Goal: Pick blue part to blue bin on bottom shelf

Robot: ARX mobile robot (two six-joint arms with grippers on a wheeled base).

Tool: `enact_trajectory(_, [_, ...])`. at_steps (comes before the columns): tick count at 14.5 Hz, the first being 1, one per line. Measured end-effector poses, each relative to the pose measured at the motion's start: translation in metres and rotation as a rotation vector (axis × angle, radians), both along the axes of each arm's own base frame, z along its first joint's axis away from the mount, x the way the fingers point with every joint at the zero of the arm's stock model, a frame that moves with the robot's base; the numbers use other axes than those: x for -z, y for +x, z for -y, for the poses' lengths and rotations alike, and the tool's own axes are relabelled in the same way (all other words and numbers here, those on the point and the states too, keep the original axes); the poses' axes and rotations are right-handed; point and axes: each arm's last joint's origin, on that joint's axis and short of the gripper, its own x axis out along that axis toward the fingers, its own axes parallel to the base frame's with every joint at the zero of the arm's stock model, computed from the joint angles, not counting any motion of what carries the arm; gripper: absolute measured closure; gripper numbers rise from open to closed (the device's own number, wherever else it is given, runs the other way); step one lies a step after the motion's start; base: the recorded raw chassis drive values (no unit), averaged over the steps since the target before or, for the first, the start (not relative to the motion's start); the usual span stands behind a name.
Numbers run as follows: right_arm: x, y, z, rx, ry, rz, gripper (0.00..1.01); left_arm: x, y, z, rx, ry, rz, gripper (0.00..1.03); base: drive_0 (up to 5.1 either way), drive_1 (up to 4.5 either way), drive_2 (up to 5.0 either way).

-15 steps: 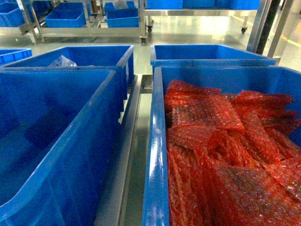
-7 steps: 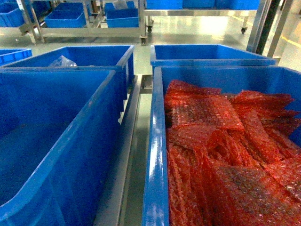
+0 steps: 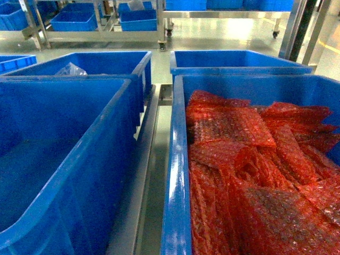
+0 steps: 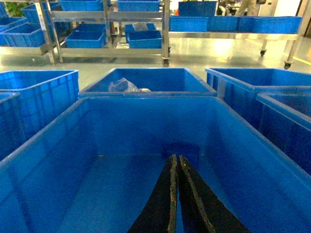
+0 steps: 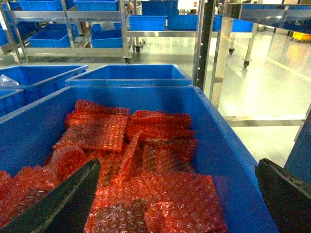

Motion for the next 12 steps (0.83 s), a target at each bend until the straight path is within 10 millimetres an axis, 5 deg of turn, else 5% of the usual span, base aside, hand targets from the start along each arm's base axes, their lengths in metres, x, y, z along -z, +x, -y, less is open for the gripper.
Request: enact_trajectory(12, [0.0, 0.0, 0.0, 0.0, 0.0, 0.0, 0.03, -0.002, -0.019, 0.0, 0.0, 0.0, 0.004, 1.01, 0.0, 0.0, 0.0])
